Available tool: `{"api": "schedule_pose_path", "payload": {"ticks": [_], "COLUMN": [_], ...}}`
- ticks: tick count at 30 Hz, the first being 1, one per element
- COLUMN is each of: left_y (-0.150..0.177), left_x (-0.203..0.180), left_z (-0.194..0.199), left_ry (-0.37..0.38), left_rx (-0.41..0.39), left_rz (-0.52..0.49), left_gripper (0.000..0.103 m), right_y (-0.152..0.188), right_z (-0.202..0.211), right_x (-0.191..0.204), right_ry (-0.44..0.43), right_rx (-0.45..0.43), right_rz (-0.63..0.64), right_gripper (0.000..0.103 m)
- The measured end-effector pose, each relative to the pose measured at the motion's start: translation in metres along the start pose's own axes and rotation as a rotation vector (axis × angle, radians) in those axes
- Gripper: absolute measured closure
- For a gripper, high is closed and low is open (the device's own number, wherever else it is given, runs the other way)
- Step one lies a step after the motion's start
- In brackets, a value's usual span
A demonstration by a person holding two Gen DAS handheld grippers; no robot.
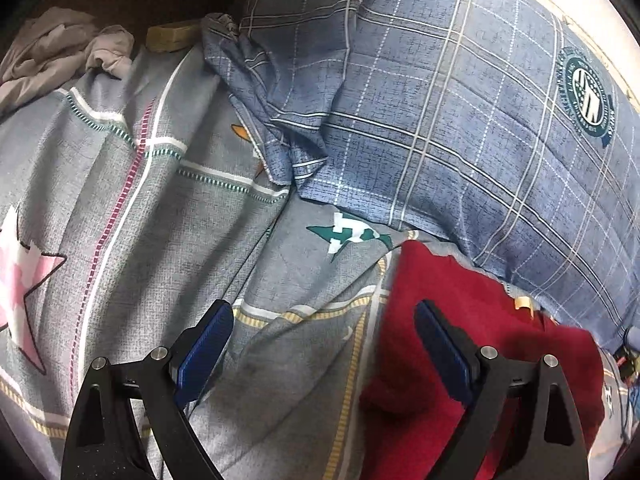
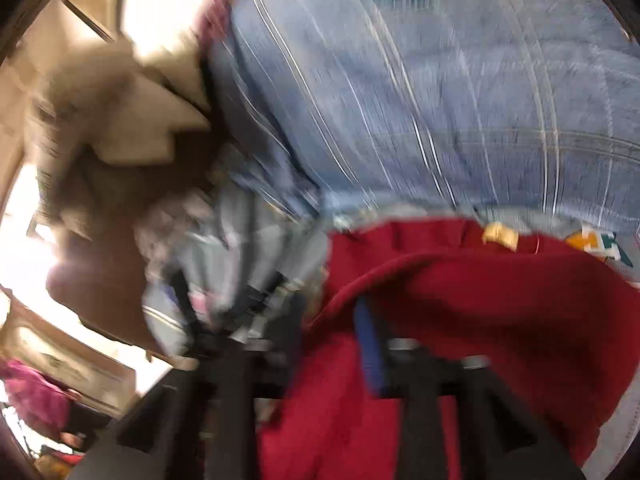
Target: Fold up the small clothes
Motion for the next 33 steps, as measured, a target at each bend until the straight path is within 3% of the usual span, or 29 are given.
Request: {"api": "schedule_pose_path", "payload": {"ticks": [2,5,8,14,17,19,20,21,22,25,27,29,31,33], "left_y": [-0.001,-0.001,0.006,0.027,0.031,0.032,0.032,0.031,0.029,0.03,0.027,0.026,0.025,0.025], "left_x": [-0.003,-0.009,-0.016,-0.033,-0.047,-0.054,-0.058,-0.06,-0.06,-0.058,-0.054,-0.052,-0.05,-0.047], "left_z": [0.003,0.011,0.019,0.015,0.002,-0.003,-0.006,-0.008,-0.009,-0.012,-0.013,-0.015,-0.015,-0.013], "left_ry": [0.03,0.102,0.164,0.103,0.082,0.089,0.085,0.073,0.063,0.061,0.067,0.065,0.057,0.054], "left_rx": [0.0,-0.003,0.013,0.033,0.056,0.065,0.066,0.062,0.055,0.078,0.083,0.082,0.078,0.074], "left_rz": [-0.009,-0.028,-0.076,-0.244,-0.295,-0.309,-0.316,-0.318,-0.316,-0.309,-0.281,-0.26,-0.256,-0.252], "left_gripper": [0.011,0.01,0.01,0.01,0.011,0.011,0.011,0.011,0.011,0.011,0.011,0.011,0.011,0.011], "right_y": [0.002,0.014,0.031,0.078,0.092,0.096,0.096,0.096,0.093,0.091,0.098,0.109,0.126,0.136], "right_z": [0.004,0.035,0.058,0.097,0.089,0.072,0.061,0.056,0.054,0.081,0.103,0.106,0.099,0.1], "right_x": [0.005,-0.012,-0.038,-0.098,-0.117,-0.123,-0.124,-0.126,-0.129,-0.127,-0.124,-0.134,-0.147,-0.144], "right_ry": [-0.011,0.036,0.122,0.494,0.561,0.607,0.647,0.688,0.745,0.645,0.643,0.651,0.696,0.717], "right_rx": [-0.038,-0.126,-0.168,-0.235,-0.177,-0.107,-0.074,-0.064,-0.065,-0.157,-0.206,-0.168,-0.072,-0.054], "right_rz": [0.028,0.006,-0.031,-0.035,-0.002,0.064,0.121,0.156,0.18,0.082,0.068,0.038,0.017,0.02], "right_gripper": [0.052,0.037,0.037,0.037,0.037,0.042,0.057,0.085,0.092,0.092,0.093,0.093,0.09,0.077]}}
Point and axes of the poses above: each gripper's, at about its wrist camera, not at the fingertips, and z roughly against the way its jaws point, x to its left, y to its underside, the point moved 5 cm from there along -z, roughly the way its jaws point, and after that the axes turned 5 degrees about -y, right-handed, at the moved point
